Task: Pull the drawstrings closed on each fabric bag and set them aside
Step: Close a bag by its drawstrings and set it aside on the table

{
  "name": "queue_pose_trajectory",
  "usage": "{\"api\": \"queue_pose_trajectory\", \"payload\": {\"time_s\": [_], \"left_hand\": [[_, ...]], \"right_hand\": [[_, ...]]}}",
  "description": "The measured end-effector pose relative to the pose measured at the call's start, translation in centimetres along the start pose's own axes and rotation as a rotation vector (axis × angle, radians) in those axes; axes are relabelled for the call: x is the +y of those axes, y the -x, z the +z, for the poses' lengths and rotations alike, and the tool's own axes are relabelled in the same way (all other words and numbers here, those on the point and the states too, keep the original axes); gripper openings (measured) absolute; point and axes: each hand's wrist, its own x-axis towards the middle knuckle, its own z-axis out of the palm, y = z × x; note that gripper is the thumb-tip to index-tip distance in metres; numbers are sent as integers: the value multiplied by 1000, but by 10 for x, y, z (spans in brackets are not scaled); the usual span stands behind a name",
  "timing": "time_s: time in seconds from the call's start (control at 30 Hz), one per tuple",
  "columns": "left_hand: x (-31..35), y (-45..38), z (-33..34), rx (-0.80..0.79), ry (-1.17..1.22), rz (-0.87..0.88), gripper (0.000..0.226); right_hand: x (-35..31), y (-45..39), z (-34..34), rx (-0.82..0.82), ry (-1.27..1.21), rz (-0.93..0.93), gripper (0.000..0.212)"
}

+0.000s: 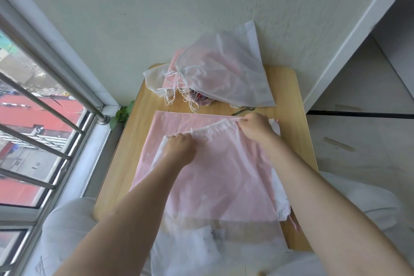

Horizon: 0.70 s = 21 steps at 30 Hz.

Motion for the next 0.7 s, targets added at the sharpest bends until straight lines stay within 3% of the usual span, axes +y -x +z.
{"api": "queue_pose_trajectory", "payload": {"time_s": [0.07, 0.13, 0.23, 0.33, 0.43, 0.57, 0.63, 0.7], "left_hand": [[0, -1, 2, -10, 27, 4, 28], [-2, -2, 3, 23, 64, 15, 26], [-9, 6, 0, 86, 198, -16, 30], [-16, 12, -1, 76, 547, -178, 34], [-20, 12, -11, 150, 867, -308, 36], [-44, 13, -21, 354, 666, -253, 38], [-62, 10, -20, 373, 602, -221, 38], [-72, 10, -17, 345, 523, -227, 39]], "right_hand": [[-6, 3, -11, -107, -483, 70, 34], [-12, 4, -15, -50, -906, 112, 38], [-22, 9, -21, -111, -1614, 176, 15], [-29, 18, -22, -141, -1865, 242, 29], [-37, 20, -24, -98, -1456, 330, 39], [-12, 17, -33, 283, -397, 46, 32], [5, 19, -39, 355, -141, -17, 29], [15, 22, -39, 324, 23, -23, 28]]}}
